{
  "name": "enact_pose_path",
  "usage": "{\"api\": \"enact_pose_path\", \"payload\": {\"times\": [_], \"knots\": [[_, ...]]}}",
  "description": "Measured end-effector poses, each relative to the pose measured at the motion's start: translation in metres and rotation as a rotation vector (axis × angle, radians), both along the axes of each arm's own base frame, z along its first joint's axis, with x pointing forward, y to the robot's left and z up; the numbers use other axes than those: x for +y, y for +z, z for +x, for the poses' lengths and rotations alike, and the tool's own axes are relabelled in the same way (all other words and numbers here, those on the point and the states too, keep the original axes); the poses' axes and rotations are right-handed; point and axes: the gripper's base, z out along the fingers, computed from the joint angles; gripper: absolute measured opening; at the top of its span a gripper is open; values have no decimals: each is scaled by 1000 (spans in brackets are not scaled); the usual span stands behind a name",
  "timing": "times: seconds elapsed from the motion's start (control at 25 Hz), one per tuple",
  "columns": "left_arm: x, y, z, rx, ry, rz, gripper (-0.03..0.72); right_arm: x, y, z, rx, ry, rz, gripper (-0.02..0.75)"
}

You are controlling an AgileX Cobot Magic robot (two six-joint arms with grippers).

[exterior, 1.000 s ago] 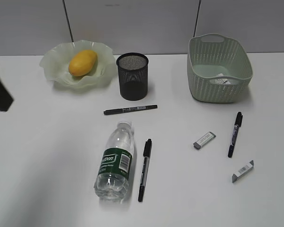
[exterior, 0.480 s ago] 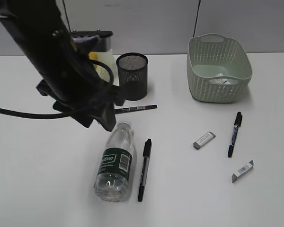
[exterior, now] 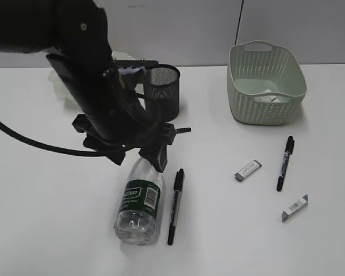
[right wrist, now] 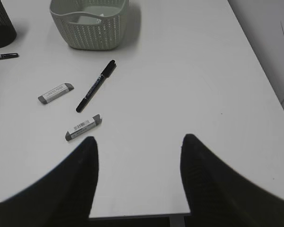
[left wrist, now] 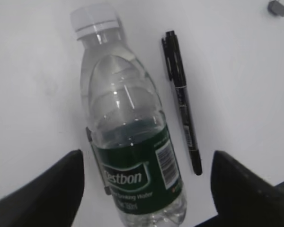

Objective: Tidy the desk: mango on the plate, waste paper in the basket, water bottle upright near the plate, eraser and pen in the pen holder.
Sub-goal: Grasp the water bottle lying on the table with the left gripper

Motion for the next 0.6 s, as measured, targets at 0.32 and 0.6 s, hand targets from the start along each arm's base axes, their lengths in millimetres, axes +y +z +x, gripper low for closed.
{"api": "enact_pose_path", "payload": {"times": [0.32,0.6], "knots": [[0,-24,8,-2,-3,79,618,0,0,0,0,0,0,435],[-4,-38,9,14,-8,98,613,0,0,0,0,0,0,435]]}}
